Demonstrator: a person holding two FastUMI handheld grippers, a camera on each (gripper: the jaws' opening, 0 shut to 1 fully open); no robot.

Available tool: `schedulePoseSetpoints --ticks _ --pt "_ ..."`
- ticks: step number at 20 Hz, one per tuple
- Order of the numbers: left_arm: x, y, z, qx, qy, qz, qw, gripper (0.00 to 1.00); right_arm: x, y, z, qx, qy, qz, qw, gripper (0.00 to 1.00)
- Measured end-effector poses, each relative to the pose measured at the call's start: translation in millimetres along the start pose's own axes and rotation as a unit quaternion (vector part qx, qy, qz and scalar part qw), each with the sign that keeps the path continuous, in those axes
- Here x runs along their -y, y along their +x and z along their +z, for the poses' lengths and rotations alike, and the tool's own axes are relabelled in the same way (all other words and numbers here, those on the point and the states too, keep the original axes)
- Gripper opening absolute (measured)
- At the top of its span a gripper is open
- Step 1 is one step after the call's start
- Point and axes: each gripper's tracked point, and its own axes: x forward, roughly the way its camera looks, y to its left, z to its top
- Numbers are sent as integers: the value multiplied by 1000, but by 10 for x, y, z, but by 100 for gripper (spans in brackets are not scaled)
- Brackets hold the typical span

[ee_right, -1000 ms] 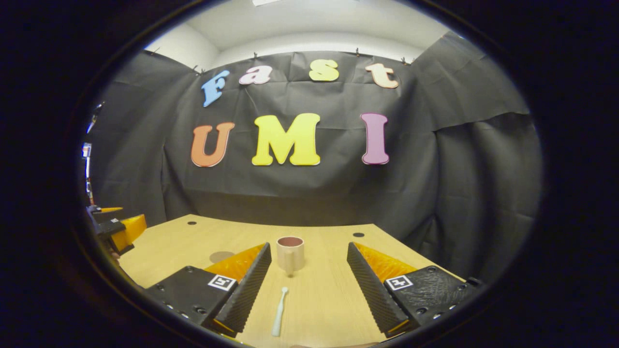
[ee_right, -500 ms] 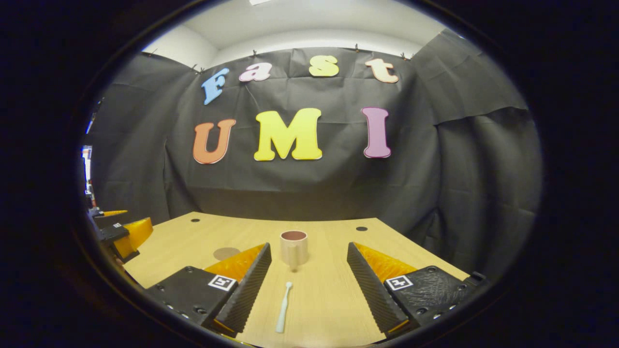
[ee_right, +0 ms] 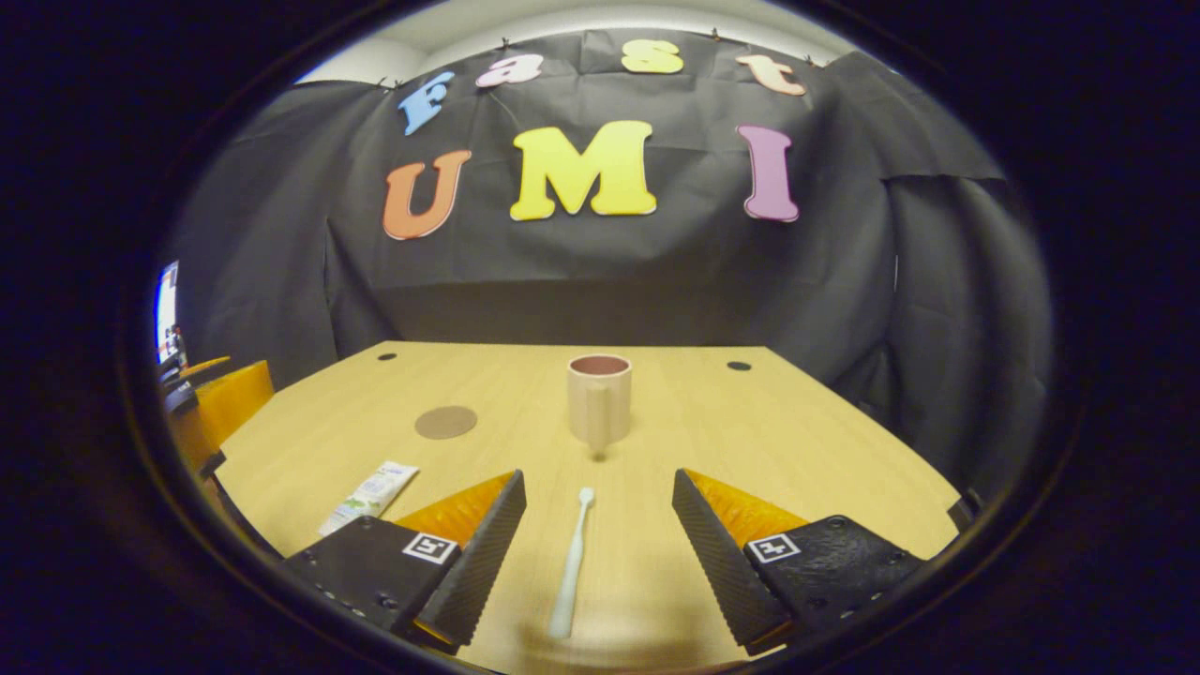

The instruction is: Put the toothbrush and toothpaste on the desktop into the cup, then pick up the cup and place it on the coaster on the desktop.

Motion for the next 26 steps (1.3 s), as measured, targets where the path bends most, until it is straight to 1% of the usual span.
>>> schedulePoseSetpoints --ticks 3,4,5,8,10,11,12,13,15,16,17,18,19,20,21,23,24,26 --pt "-41 80 -144 -15 -3 1 1000 99 -106 214 -199 -40 -7 6 999 94" --pt "-56 111 -180 -21 -5 2 1000 99 -108 260 -277 -54 -9 6 998 90" --pt "-71 144 -216 -26 -7 3 1000 99 -115 312 -323 -66 -7 2 998 89" --pt "-70 214 -322 -41 -11 2 999 99 -94 448 -464 -99 8 -6 995 72" --pt "-70 251 -368 -50 -8 0 999 99 -56 505 -512 -111 6 -20 994 67" --pt "-65 272 -387 -54 -6 0 999 99 -71 535 -497 -114 7 -15 993 58" --pt "-55 284 -413 -59 -3 -1 998 99 -107 553 -522 -119 11 -9 993 46" --pt "-34 302 -444 -64 -1 -4 998 99 -110 576 -531 -129 21 -7 991 50" --pt "-16 300 -485 -71 2 -6 997 100 -118 596 -592 -142 42 -2 989 33" --pt "-9 326 -511 -74 3 -8 997 100 -105 601 -635 -149 43 -3 988 29" --pt "3 337 -540 -78 3 -9 997 100 -88 595 -628 -151 44 -2 988 28" --pt "17 335 -560 -82 2 -10 997 99 -83 614 -642 -151 51 -2 987 24" --pt "32 341 -586 -86 0 -11 996 100 -79 629 -633 -154 52 2 987 11" --pt "31 336 -614 -91 -1 -11 996 100 -71 572 -630 -154 57 2 986 10" --pt "36 337 -635 -96 -3 -12 995 100 -69 577 -628 -158 61 6 986 4" --pt "93 317 -682 -108 -7 -21 994 99 -68 576 -627 -160 70 11 985 4" --pt "146 317 -717 -117 -9 -27 993 99 -67 575 -647 -158 69 14 985 1" --pt "218 312 -811 -139 -9 -39 989 99 -78 530 -631 -151 74 23 986 0"
